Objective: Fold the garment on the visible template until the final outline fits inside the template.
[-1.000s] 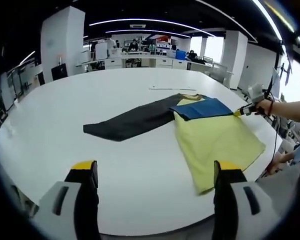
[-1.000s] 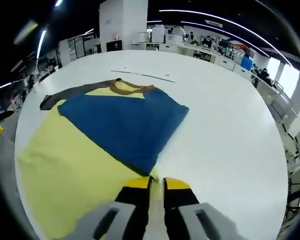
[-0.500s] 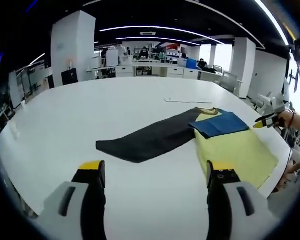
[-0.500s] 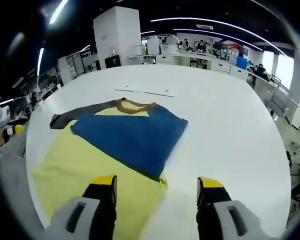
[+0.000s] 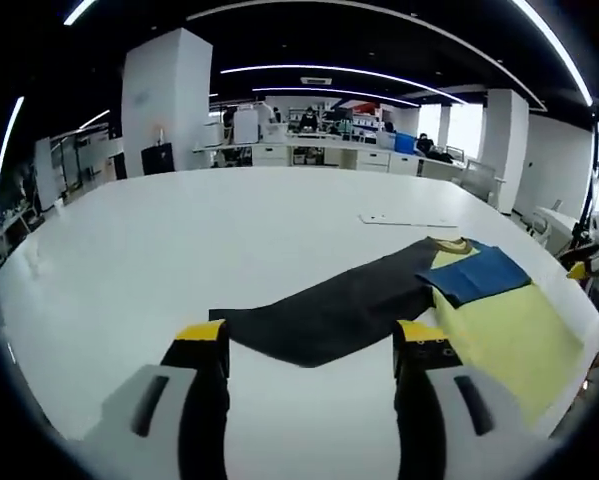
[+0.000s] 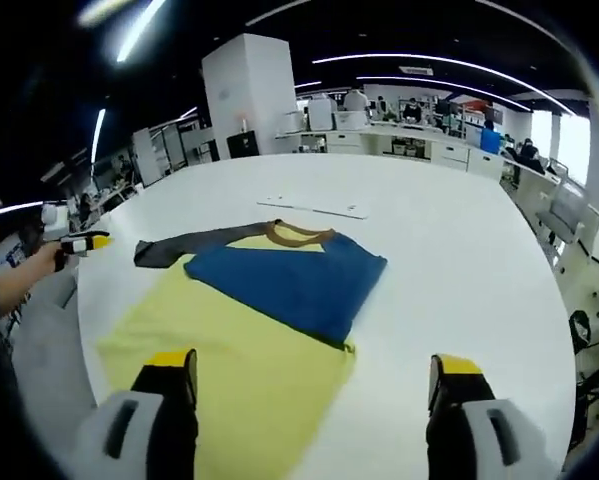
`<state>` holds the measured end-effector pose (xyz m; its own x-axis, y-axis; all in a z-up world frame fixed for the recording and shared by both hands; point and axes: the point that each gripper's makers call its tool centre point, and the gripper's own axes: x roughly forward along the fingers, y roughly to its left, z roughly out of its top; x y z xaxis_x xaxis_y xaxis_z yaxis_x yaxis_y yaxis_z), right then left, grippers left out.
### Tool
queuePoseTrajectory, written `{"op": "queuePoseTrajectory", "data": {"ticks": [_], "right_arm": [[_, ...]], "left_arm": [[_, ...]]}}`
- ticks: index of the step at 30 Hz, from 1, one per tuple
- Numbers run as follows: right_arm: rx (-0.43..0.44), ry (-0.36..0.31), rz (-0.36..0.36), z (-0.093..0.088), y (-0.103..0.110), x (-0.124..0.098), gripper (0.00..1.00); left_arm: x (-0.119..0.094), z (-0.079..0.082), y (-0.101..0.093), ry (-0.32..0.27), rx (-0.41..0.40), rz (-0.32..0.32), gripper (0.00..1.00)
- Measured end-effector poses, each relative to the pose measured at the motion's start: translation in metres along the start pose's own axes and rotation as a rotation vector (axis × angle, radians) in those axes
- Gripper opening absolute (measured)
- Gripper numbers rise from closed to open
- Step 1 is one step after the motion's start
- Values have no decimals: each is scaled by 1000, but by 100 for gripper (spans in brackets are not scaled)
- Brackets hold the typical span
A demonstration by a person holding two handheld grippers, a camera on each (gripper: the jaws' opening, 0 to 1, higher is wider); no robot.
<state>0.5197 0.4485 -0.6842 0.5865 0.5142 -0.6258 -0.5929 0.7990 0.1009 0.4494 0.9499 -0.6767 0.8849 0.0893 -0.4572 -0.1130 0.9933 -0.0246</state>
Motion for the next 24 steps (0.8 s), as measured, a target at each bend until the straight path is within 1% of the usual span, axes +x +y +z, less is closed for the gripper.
{"op": "queuePoseTrajectory", "data": {"ticks": [5, 8, 11, 13, 15, 18, 21, 24], "right_arm": [[-27, 10, 35, -2, 12, -9, 99], [-37, 11, 41, -2, 17, -13, 99], [-26, -1, 43, -1, 22, -17, 98], [-4, -13, 39, 0, 23, -19, 97], [4, -16, 33, 0, 23, -20, 96], [-11, -7, 16, 0, 24, -21, 95], [-27, 2, -2, 1, 23, -23, 95], [-11, -8, -14, 3, 21, -24, 94]], "left_arm": [[19, -4, 6, -3, -14, 19, 54], [32, -9, 11, 4, -27, 31, 51], [43, -13, 15, 8, -38, 36, 48], [49, -17, 19, 21, -31, 50, 46], [55, -23, 21, 39, -58, 53, 44], [62, -29, 22, 58, -46, 58, 41], [69, -37, 25, 77, -52, 72, 37], [74, -42, 27, 94, -53, 88, 35]]}}
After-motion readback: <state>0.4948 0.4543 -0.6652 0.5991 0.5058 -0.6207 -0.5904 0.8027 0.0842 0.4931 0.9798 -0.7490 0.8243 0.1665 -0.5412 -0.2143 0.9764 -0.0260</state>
